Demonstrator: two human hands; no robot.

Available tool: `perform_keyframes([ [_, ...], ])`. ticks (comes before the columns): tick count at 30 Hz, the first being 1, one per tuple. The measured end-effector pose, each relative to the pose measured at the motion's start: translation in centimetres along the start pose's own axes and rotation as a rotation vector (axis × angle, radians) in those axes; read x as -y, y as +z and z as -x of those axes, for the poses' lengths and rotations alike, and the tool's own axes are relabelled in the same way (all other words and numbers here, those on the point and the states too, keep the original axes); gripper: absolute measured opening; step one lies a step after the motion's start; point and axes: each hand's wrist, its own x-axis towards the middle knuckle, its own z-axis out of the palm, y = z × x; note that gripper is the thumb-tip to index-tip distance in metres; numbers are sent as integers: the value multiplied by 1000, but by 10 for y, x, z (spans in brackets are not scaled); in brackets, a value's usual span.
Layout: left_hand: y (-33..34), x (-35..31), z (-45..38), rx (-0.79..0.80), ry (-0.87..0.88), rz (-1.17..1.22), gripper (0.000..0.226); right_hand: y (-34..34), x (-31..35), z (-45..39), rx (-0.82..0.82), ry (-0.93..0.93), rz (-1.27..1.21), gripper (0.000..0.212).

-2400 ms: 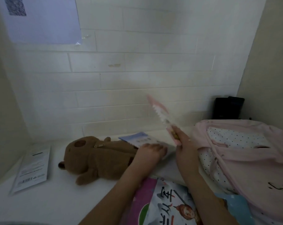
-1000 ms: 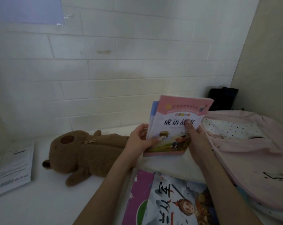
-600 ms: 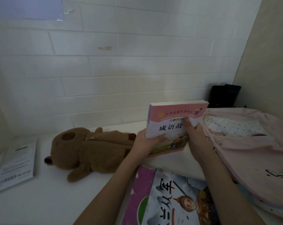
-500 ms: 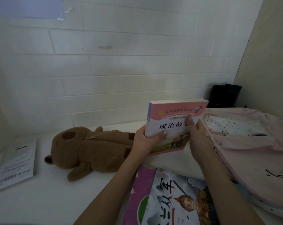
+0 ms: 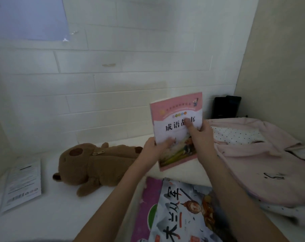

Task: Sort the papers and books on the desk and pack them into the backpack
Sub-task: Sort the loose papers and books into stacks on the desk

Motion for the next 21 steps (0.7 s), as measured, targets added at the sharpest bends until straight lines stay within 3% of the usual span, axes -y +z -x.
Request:
perform_keyframes([
  [2, -5, -25, 10, 136, -42, -55, 20, -8, 24, 4, 36, 66, 54, 30],
  [7, -18, -75, 45, 42, -85, 159, 42, -33, 73, 23, 263, 177, 331, 24],
  [12, -14, -71, 94, 144, -260, -5, 40, -44, 99, 50, 557, 233, 801, 34],
  [15, -7, -56, 119, 248, -322, -252, 36, -42, 93, 68, 669, 246, 1000, 37],
  [19, 6, -29, 142, 192, -390, -425, 51, -41, 61, 80, 737, 287, 1143, 72],
  [21, 10, -23, 143, 189, -357, -676, 65, -41, 46, 83, 767, 271, 1206, 74],
])
